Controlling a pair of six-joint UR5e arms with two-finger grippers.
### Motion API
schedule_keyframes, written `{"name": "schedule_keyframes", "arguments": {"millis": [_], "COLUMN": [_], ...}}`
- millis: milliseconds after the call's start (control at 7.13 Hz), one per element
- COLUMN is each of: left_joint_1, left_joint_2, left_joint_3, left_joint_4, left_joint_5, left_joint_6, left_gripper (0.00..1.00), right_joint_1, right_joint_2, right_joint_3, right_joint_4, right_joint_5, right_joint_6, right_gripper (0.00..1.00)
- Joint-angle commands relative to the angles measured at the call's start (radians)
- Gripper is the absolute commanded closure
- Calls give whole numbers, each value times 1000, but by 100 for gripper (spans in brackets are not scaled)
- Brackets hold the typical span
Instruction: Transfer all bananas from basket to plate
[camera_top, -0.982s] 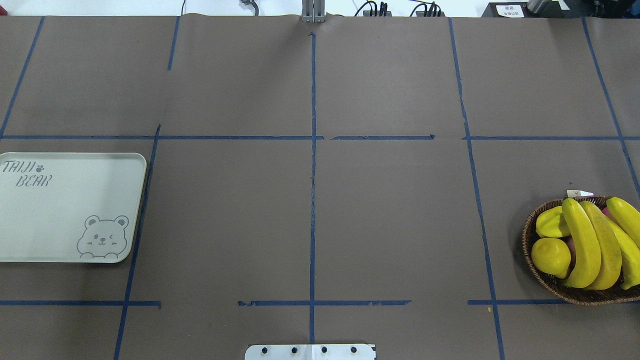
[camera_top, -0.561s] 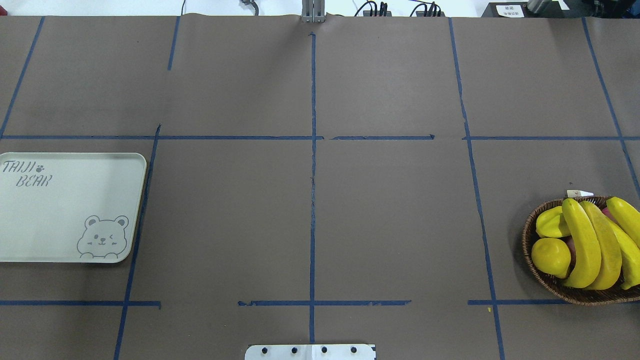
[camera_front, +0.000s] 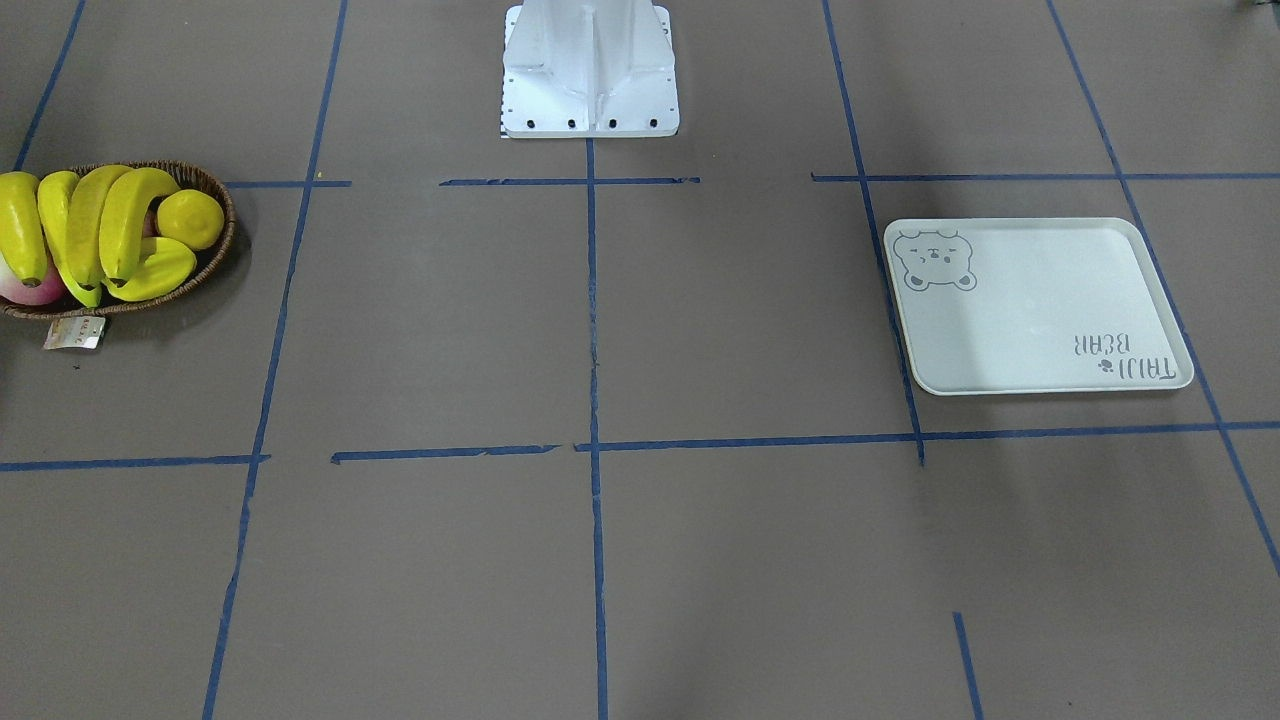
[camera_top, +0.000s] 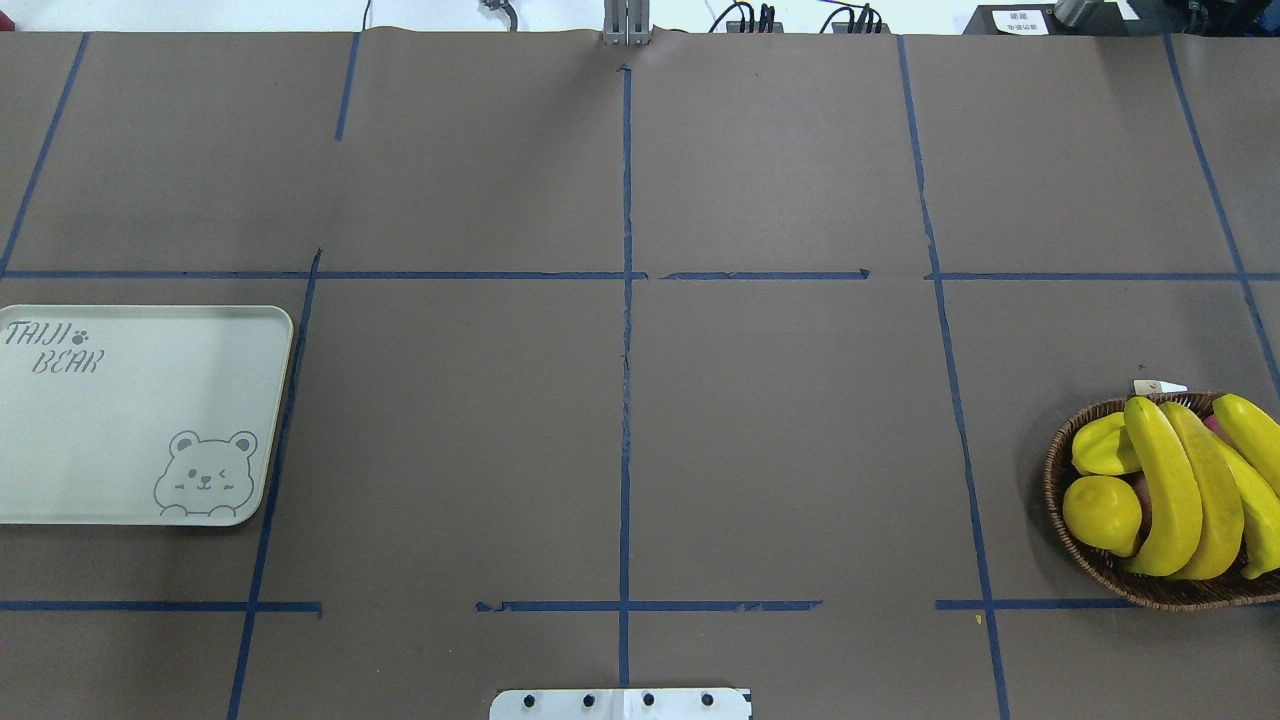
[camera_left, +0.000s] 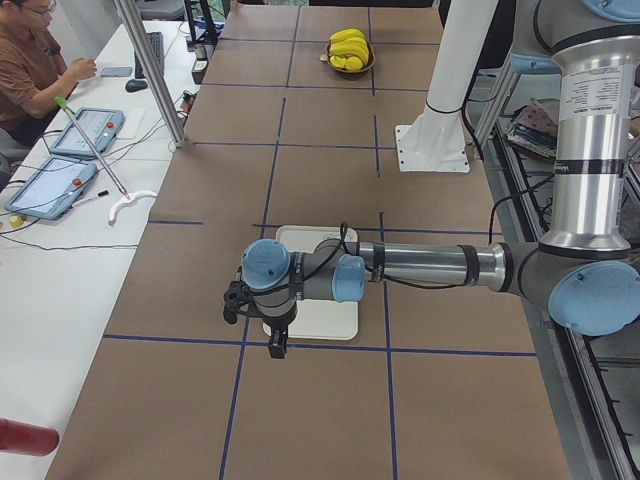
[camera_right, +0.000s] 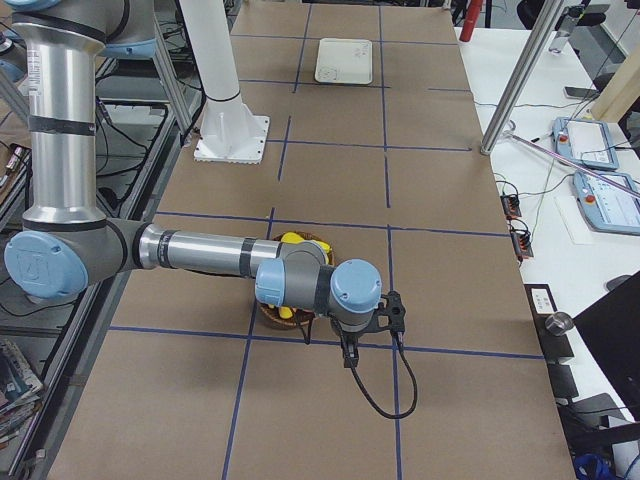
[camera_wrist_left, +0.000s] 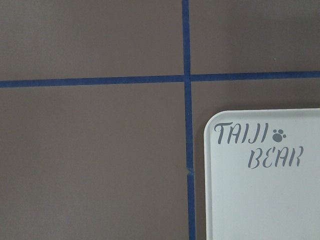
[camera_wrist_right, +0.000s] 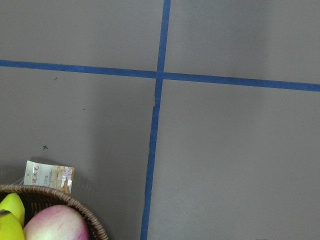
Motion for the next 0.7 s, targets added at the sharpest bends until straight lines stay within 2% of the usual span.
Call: {"name": "schedule_keyframes", "arguments": {"millis": [0,281,561], "left_joint_1": [0,0,0], "left_joint_2": [0,3,5], "left_joint_3": [-5,-14,-11], "left_joint_4": [0,0,0], "left_joint_5": [0,0,0], "left_joint_6": [-2,-3,0], "left_gripper": [0,0,0], "right_joint_1": [0,-2,-2], "right_joint_2": [3,0,-8], "right_joint_3": [40,116,126], "right_joint_4": [-1,-4,0], "right_joint_5": [-1,-19,-11], "right_joint_6": [1,1,1], "right_gripper": [0,0,0]}}
